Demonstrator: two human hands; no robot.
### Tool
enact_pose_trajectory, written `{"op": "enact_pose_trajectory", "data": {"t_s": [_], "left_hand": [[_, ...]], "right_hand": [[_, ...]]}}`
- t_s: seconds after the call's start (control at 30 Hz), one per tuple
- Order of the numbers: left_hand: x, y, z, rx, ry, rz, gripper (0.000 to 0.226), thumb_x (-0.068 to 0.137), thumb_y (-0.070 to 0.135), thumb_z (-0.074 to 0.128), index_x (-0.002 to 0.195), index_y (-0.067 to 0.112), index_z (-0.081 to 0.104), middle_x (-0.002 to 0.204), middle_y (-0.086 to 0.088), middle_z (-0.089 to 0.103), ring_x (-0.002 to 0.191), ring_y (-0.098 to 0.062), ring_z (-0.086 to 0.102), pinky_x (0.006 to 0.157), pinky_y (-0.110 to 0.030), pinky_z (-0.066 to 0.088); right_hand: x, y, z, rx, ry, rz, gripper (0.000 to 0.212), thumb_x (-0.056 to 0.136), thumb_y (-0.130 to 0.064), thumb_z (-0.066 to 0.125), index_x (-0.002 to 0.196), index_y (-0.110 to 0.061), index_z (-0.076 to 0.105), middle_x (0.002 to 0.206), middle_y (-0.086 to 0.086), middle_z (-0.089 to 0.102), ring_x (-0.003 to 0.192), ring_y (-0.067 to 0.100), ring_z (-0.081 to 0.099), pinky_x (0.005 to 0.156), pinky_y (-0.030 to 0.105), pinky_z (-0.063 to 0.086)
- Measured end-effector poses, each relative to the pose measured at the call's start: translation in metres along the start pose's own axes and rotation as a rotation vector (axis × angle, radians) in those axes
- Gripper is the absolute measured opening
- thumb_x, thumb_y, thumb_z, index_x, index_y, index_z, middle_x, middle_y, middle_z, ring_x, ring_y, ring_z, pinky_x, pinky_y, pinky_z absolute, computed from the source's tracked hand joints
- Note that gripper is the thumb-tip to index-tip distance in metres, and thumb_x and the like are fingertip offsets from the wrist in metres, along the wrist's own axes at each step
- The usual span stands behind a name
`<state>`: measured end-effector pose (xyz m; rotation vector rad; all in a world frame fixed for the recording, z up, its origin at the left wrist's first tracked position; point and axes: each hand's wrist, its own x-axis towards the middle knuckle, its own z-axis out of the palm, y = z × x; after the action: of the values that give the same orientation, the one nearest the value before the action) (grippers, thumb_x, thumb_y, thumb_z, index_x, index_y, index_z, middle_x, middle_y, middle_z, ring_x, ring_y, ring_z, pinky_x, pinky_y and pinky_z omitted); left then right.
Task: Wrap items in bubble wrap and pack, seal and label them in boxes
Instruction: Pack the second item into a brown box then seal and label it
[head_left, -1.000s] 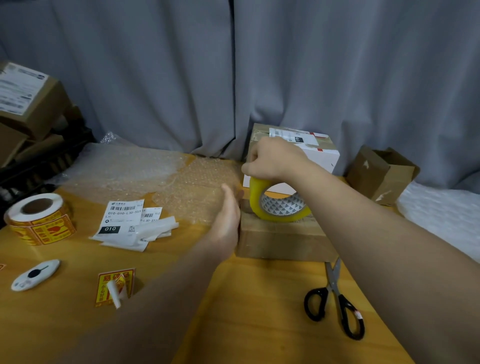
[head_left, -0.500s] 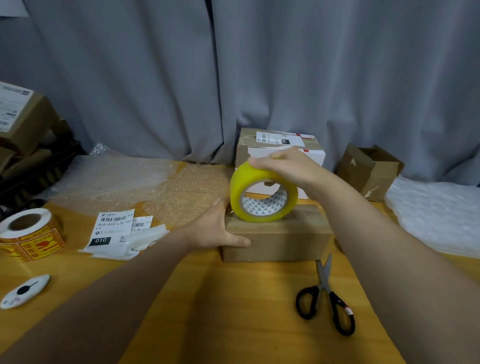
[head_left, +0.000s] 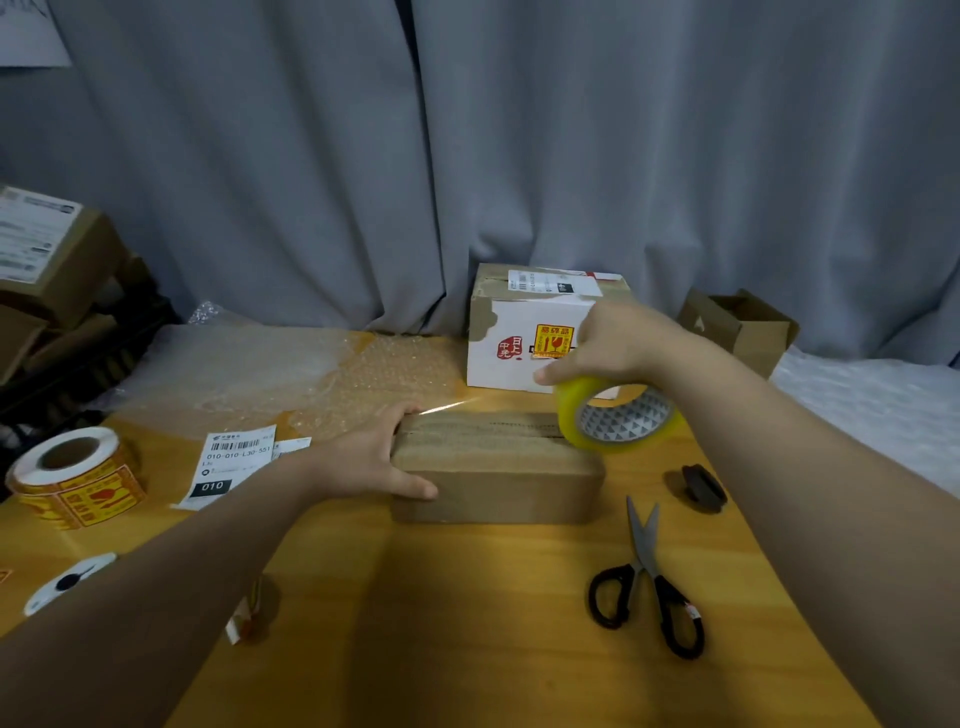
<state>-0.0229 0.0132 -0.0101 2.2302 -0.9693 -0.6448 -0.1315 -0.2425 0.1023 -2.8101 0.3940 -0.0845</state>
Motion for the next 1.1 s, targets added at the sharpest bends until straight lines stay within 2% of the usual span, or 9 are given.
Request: {"op": "enact_pose_trajectory", "data": {"t_s": [0.13, 0.23, 0.33, 0.53, 0.63, 0.77, 0.87, 0.97, 1.1], "left_hand": [[-0.002, 0.017, -0.011, 0.252, -0.038, -0.014, 0.106, 0.063, 0.059, 0.076, 0.145, 0.024, 0.018, 0.137, 0.004, 0.039, 0.124, -0.016, 0.042, 0.099, -0.028, 0.040], [-0.002, 0.045, -0.001, 0.727, -0.024, -0.040, 0.111, 0.075, 0.069, 0.059, 0.151, 0.012, 0.001, 0.159, -0.008, 0.001, 0.145, -0.028, 0.003, 0.117, -0.040, 0.008], [0.002, 0.066, 0.031, 0.820, 0.041, -0.012, 0.121, 0.073, 0.079, 0.049, 0.149, 0.008, -0.013, 0.157, -0.011, -0.019, 0.144, -0.027, -0.018, 0.115, -0.038, -0.009], [0.032, 0.092, 0.062, 0.773, 0.113, 0.038, 0.122, 0.071, 0.080, 0.048, 0.150, 0.003, -0.004, 0.159, -0.014, -0.001, 0.146, -0.029, -0.003, 0.119, -0.040, 0.000], [0.038, 0.081, 0.063, 0.759, 0.172, 0.097, 0.121, 0.069, 0.083, 0.047, 0.151, 0.005, 0.004, 0.157, -0.011, 0.014, 0.144, -0.028, 0.013, 0.119, -0.041, 0.008], [0.037, 0.076, 0.061, 0.763, 0.174, 0.092, 0.123, 0.066, 0.085, 0.045, 0.151, 0.007, 0.002, 0.157, -0.011, 0.016, 0.144, -0.026, 0.016, 0.118, -0.040, 0.013], [0.036, 0.079, 0.059, 0.758, 0.163, 0.085, 0.120, 0.068, 0.083, 0.046, 0.151, 0.009, 0.001, 0.156, -0.010, 0.018, 0.143, -0.026, 0.018, 0.117, -0.039, 0.014], [0.035, 0.082, 0.059, 0.785, 0.145, 0.070, 0.117, 0.069, 0.083, 0.044, 0.151, 0.011, 0.001, 0.156, -0.010, 0.019, 0.142, -0.027, 0.019, 0.116, -0.039, 0.013], [0.036, 0.082, 0.060, 0.801, 0.118, 0.045, 0.116, 0.070, 0.083, 0.042, 0.151, 0.015, -0.005, 0.155, -0.009, 0.018, 0.142, -0.027, 0.018, 0.116, -0.040, 0.014]], "right_hand": [[0.001, -0.006, -0.003, -0.065, 0.017, 0.040, 0.038, 0.067, -0.059, 0.075, 0.067, -0.026, 0.058, 0.069, -0.008, 0.059, 0.067, 0.011, 0.057, 0.053, 0.024, 0.037], [0.002, -0.009, 0.001, -0.140, 0.016, 0.053, 0.041, 0.064, -0.063, 0.073, 0.076, -0.026, 0.061, 0.070, -0.008, 0.058, 0.069, 0.012, 0.056, 0.055, 0.026, 0.039], [0.004, -0.016, 0.002, -0.194, 0.016, 0.042, 0.044, 0.064, -0.064, 0.073, 0.077, -0.024, 0.059, 0.070, -0.008, 0.056, 0.072, 0.015, 0.056, 0.057, 0.028, 0.041], [0.006, -0.038, 0.012, -0.384, 0.073, -0.040, 0.040, 0.076, -0.056, 0.065, 0.065, -0.023, 0.046, 0.070, -0.004, 0.051, 0.077, 0.021, 0.053, 0.063, 0.029, 0.038], [0.009, -0.036, 0.009, -0.306, 0.075, -0.076, 0.039, 0.082, -0.048, 0.061, 0.062, -0.020, 0.045, 0.065, -0.002, 0.047, 0.072, 0.022, 0.050, 0.055, 0.027, 0.032], [0.002, -0.020, -0.002, -0.214, 0.062, -0.077, 0.052, 0.078, -0.061, 0.063, 0.059, -0.016, 0.044, 0.060, -0.002, 0.044, 0.059, 0.016, 0.045, 0.051, 0.029, 0.030], [-0.009, 0.003, -0.009, -0.395, 0.026, -0.018, 0.061, 0.073, -0.077, 0.055, 0.086, -0.017, 0.060, 0.080, -0.002, 0.057, 0.080, 0.019, 0.054, 0.062, 0.030, 0.037], [-0.016, 0.031, -0.001, -0.514, -0.032, 0.051, 0.082, 0.069, -0.086, 0.045, 0.118, -0.021, 0.057, 0.107, 0.000, 0.062, 0.099, 0.021, 0.057, 0.070, 0.033, 0.042], [-0.014, 0.040, 0.015, -0.476, -0.101, 0.081, 0.087, 0.069, -0.085, 0.047, 0.128, -0.021, 0.050, 0.116, 0.001, 0.061, 0.108, 0.022, 0.055, 0.077, 0.035, 0.042]]}}
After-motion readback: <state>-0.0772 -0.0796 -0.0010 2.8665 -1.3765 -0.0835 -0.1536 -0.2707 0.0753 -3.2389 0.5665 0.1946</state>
